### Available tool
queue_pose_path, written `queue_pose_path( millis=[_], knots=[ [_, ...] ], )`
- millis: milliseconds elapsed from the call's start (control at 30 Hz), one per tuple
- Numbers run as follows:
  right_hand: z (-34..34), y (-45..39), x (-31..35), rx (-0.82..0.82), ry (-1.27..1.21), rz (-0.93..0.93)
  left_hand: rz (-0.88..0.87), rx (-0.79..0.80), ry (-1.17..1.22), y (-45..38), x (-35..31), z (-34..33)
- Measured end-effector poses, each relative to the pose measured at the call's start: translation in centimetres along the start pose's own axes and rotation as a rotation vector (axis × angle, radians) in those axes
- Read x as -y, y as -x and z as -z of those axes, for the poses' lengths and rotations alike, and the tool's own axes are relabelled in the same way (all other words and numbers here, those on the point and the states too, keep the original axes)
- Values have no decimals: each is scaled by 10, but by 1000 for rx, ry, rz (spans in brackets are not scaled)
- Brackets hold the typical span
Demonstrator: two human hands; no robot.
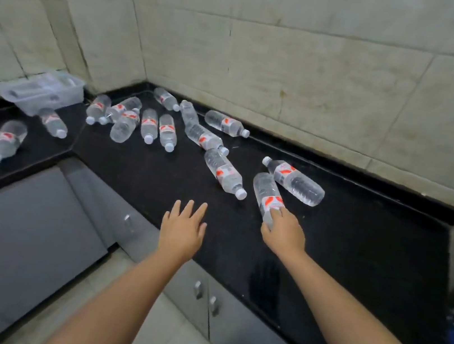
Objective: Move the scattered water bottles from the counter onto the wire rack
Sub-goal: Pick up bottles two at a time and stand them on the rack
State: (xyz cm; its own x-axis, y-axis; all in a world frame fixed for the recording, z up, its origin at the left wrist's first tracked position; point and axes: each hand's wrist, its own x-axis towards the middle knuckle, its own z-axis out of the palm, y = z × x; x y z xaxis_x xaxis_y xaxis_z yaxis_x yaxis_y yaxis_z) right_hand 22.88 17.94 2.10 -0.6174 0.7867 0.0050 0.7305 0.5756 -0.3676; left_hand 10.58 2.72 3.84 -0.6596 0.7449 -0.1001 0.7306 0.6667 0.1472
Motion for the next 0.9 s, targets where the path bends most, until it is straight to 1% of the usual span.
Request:
queue_pose_path(
  millis=[167, 267, 333, 400, 467, 567, 667, 733, 800, 900],
  knots=[
    [-20, -71, -2, -1, -16, -54, -56, 34, -10, -81, 15, 1],
    [-24, -108, 0, 72, -19, -154, -101, 80, -46, -131, 20, 4],
    [-31, -128, 2, 122, -29, -228, -161, 111, -88, -159, 22, 0],
    [-39, -144, 5, 164, 11, -298, -238, 138, -130, -185, 24, -4],
    [-47, -153, 7, 174, 41, -359, -321, 179, -173, -208, 26, -8],
    [-52, -160, 9, 188, 55, -393, -427, 226, -205, -244, 28, -13],
    [-50, -160, 6, 215, 45, -419, -599, 292, -274, -285, 30, -12],
    [-49, -155, 3, 242, 53, -426, -749, 347, -390, -309, 29, -10],
    [-45, -147, -1, 307, 81, -454, -881, 390, -502, -328, 21, -10],
    [-41, -137, -2, 367, 155, -528, -1065, 401, -607, -343, 10, -12]
  ],
)
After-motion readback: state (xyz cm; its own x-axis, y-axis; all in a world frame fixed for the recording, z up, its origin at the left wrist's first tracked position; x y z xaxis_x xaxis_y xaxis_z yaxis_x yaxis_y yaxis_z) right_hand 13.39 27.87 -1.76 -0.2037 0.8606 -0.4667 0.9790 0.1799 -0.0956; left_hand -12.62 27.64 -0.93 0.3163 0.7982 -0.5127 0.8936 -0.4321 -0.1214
